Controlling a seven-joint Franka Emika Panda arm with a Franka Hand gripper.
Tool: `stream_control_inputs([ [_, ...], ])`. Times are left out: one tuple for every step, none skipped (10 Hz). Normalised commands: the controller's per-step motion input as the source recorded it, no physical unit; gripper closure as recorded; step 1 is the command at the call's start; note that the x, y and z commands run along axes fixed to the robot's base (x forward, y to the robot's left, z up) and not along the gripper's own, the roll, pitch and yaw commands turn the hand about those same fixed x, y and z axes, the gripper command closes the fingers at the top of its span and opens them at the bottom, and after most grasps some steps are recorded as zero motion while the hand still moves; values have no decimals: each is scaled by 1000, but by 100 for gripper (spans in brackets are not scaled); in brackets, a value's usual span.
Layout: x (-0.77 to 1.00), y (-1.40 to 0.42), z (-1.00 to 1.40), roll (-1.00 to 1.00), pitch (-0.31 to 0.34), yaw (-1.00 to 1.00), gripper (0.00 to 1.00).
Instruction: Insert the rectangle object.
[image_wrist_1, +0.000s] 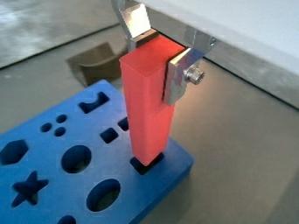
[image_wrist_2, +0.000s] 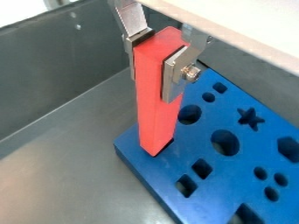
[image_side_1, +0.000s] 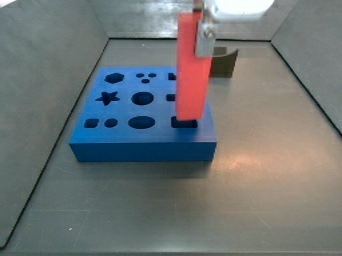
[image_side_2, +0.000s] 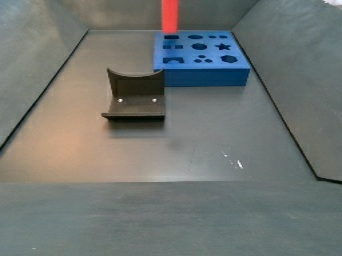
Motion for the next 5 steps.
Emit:
stream_control_inputs([
  [0,3,-51,-86,0,-109,100],
  [0,0,-49,-16,0,0,100],
  [-91,0,-266,-143,0,0,100],
  [0,51,-374,-167,0,0,100],
  [0,80,-377,-170,0,0,100],
])
